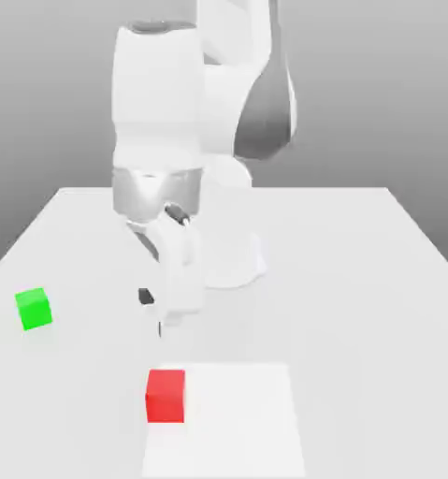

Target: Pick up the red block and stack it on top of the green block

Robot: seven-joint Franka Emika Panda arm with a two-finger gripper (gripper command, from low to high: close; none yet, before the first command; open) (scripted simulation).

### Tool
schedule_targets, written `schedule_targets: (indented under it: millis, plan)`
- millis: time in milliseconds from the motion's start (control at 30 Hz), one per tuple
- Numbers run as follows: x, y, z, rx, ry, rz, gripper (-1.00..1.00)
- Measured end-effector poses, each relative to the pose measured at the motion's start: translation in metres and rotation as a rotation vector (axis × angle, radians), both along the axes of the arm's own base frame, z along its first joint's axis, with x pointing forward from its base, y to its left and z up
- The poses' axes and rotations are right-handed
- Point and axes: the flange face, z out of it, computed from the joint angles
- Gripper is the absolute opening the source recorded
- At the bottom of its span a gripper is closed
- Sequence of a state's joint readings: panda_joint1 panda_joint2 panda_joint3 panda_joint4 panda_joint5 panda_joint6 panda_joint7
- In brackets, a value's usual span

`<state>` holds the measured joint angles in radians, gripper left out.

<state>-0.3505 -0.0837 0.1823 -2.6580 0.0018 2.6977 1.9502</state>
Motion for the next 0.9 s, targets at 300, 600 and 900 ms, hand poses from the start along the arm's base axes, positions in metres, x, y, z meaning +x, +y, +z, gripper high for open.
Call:
schedule_targets:
  millis: [300,600,900]
  plan:
    - [-0.030,-0.005,-0.112,0.049,0.112,-0.237,0.00]
    - [-0.031,-0.005,-0.132,0.048,0.110,-0.238,-1.00]
    - [-0.057,-0.079,-0.063,0.043,0.110,-0.340,-1.00]
